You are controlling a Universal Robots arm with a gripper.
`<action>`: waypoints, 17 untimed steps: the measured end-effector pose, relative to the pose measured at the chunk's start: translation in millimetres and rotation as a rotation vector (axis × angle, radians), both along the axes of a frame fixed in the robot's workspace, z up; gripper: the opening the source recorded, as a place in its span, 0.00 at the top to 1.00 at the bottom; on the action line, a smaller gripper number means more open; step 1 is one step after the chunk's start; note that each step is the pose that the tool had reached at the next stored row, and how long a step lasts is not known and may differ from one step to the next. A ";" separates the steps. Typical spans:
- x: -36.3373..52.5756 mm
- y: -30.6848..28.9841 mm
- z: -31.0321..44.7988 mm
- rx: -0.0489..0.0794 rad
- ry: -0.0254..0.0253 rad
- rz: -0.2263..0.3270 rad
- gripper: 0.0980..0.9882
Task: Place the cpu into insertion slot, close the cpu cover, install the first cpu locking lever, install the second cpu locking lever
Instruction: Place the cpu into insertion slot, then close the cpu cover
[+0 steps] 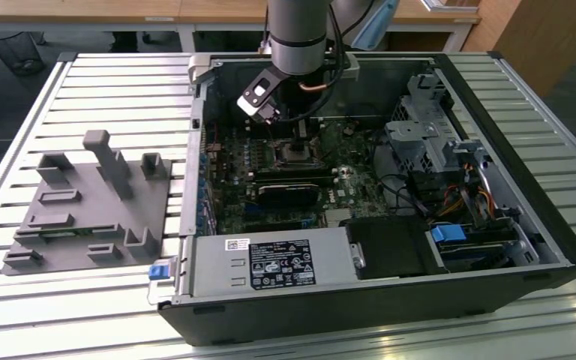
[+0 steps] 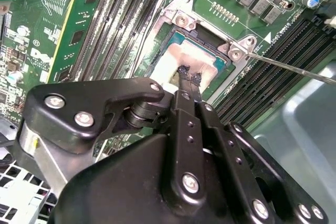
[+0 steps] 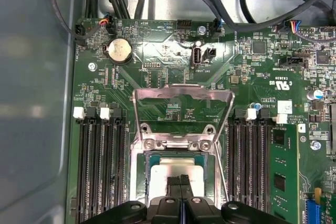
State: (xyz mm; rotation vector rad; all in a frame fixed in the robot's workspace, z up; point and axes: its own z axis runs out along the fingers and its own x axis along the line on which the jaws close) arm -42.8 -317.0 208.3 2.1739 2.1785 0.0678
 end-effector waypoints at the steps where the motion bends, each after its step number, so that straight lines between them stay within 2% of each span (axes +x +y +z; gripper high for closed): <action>1: 0.0 0.0 0.3 0.000 0.0001 0.000 0.97; 17: 0.0 0.0 7.4 0.001 0.0008 0.000 0.97</action>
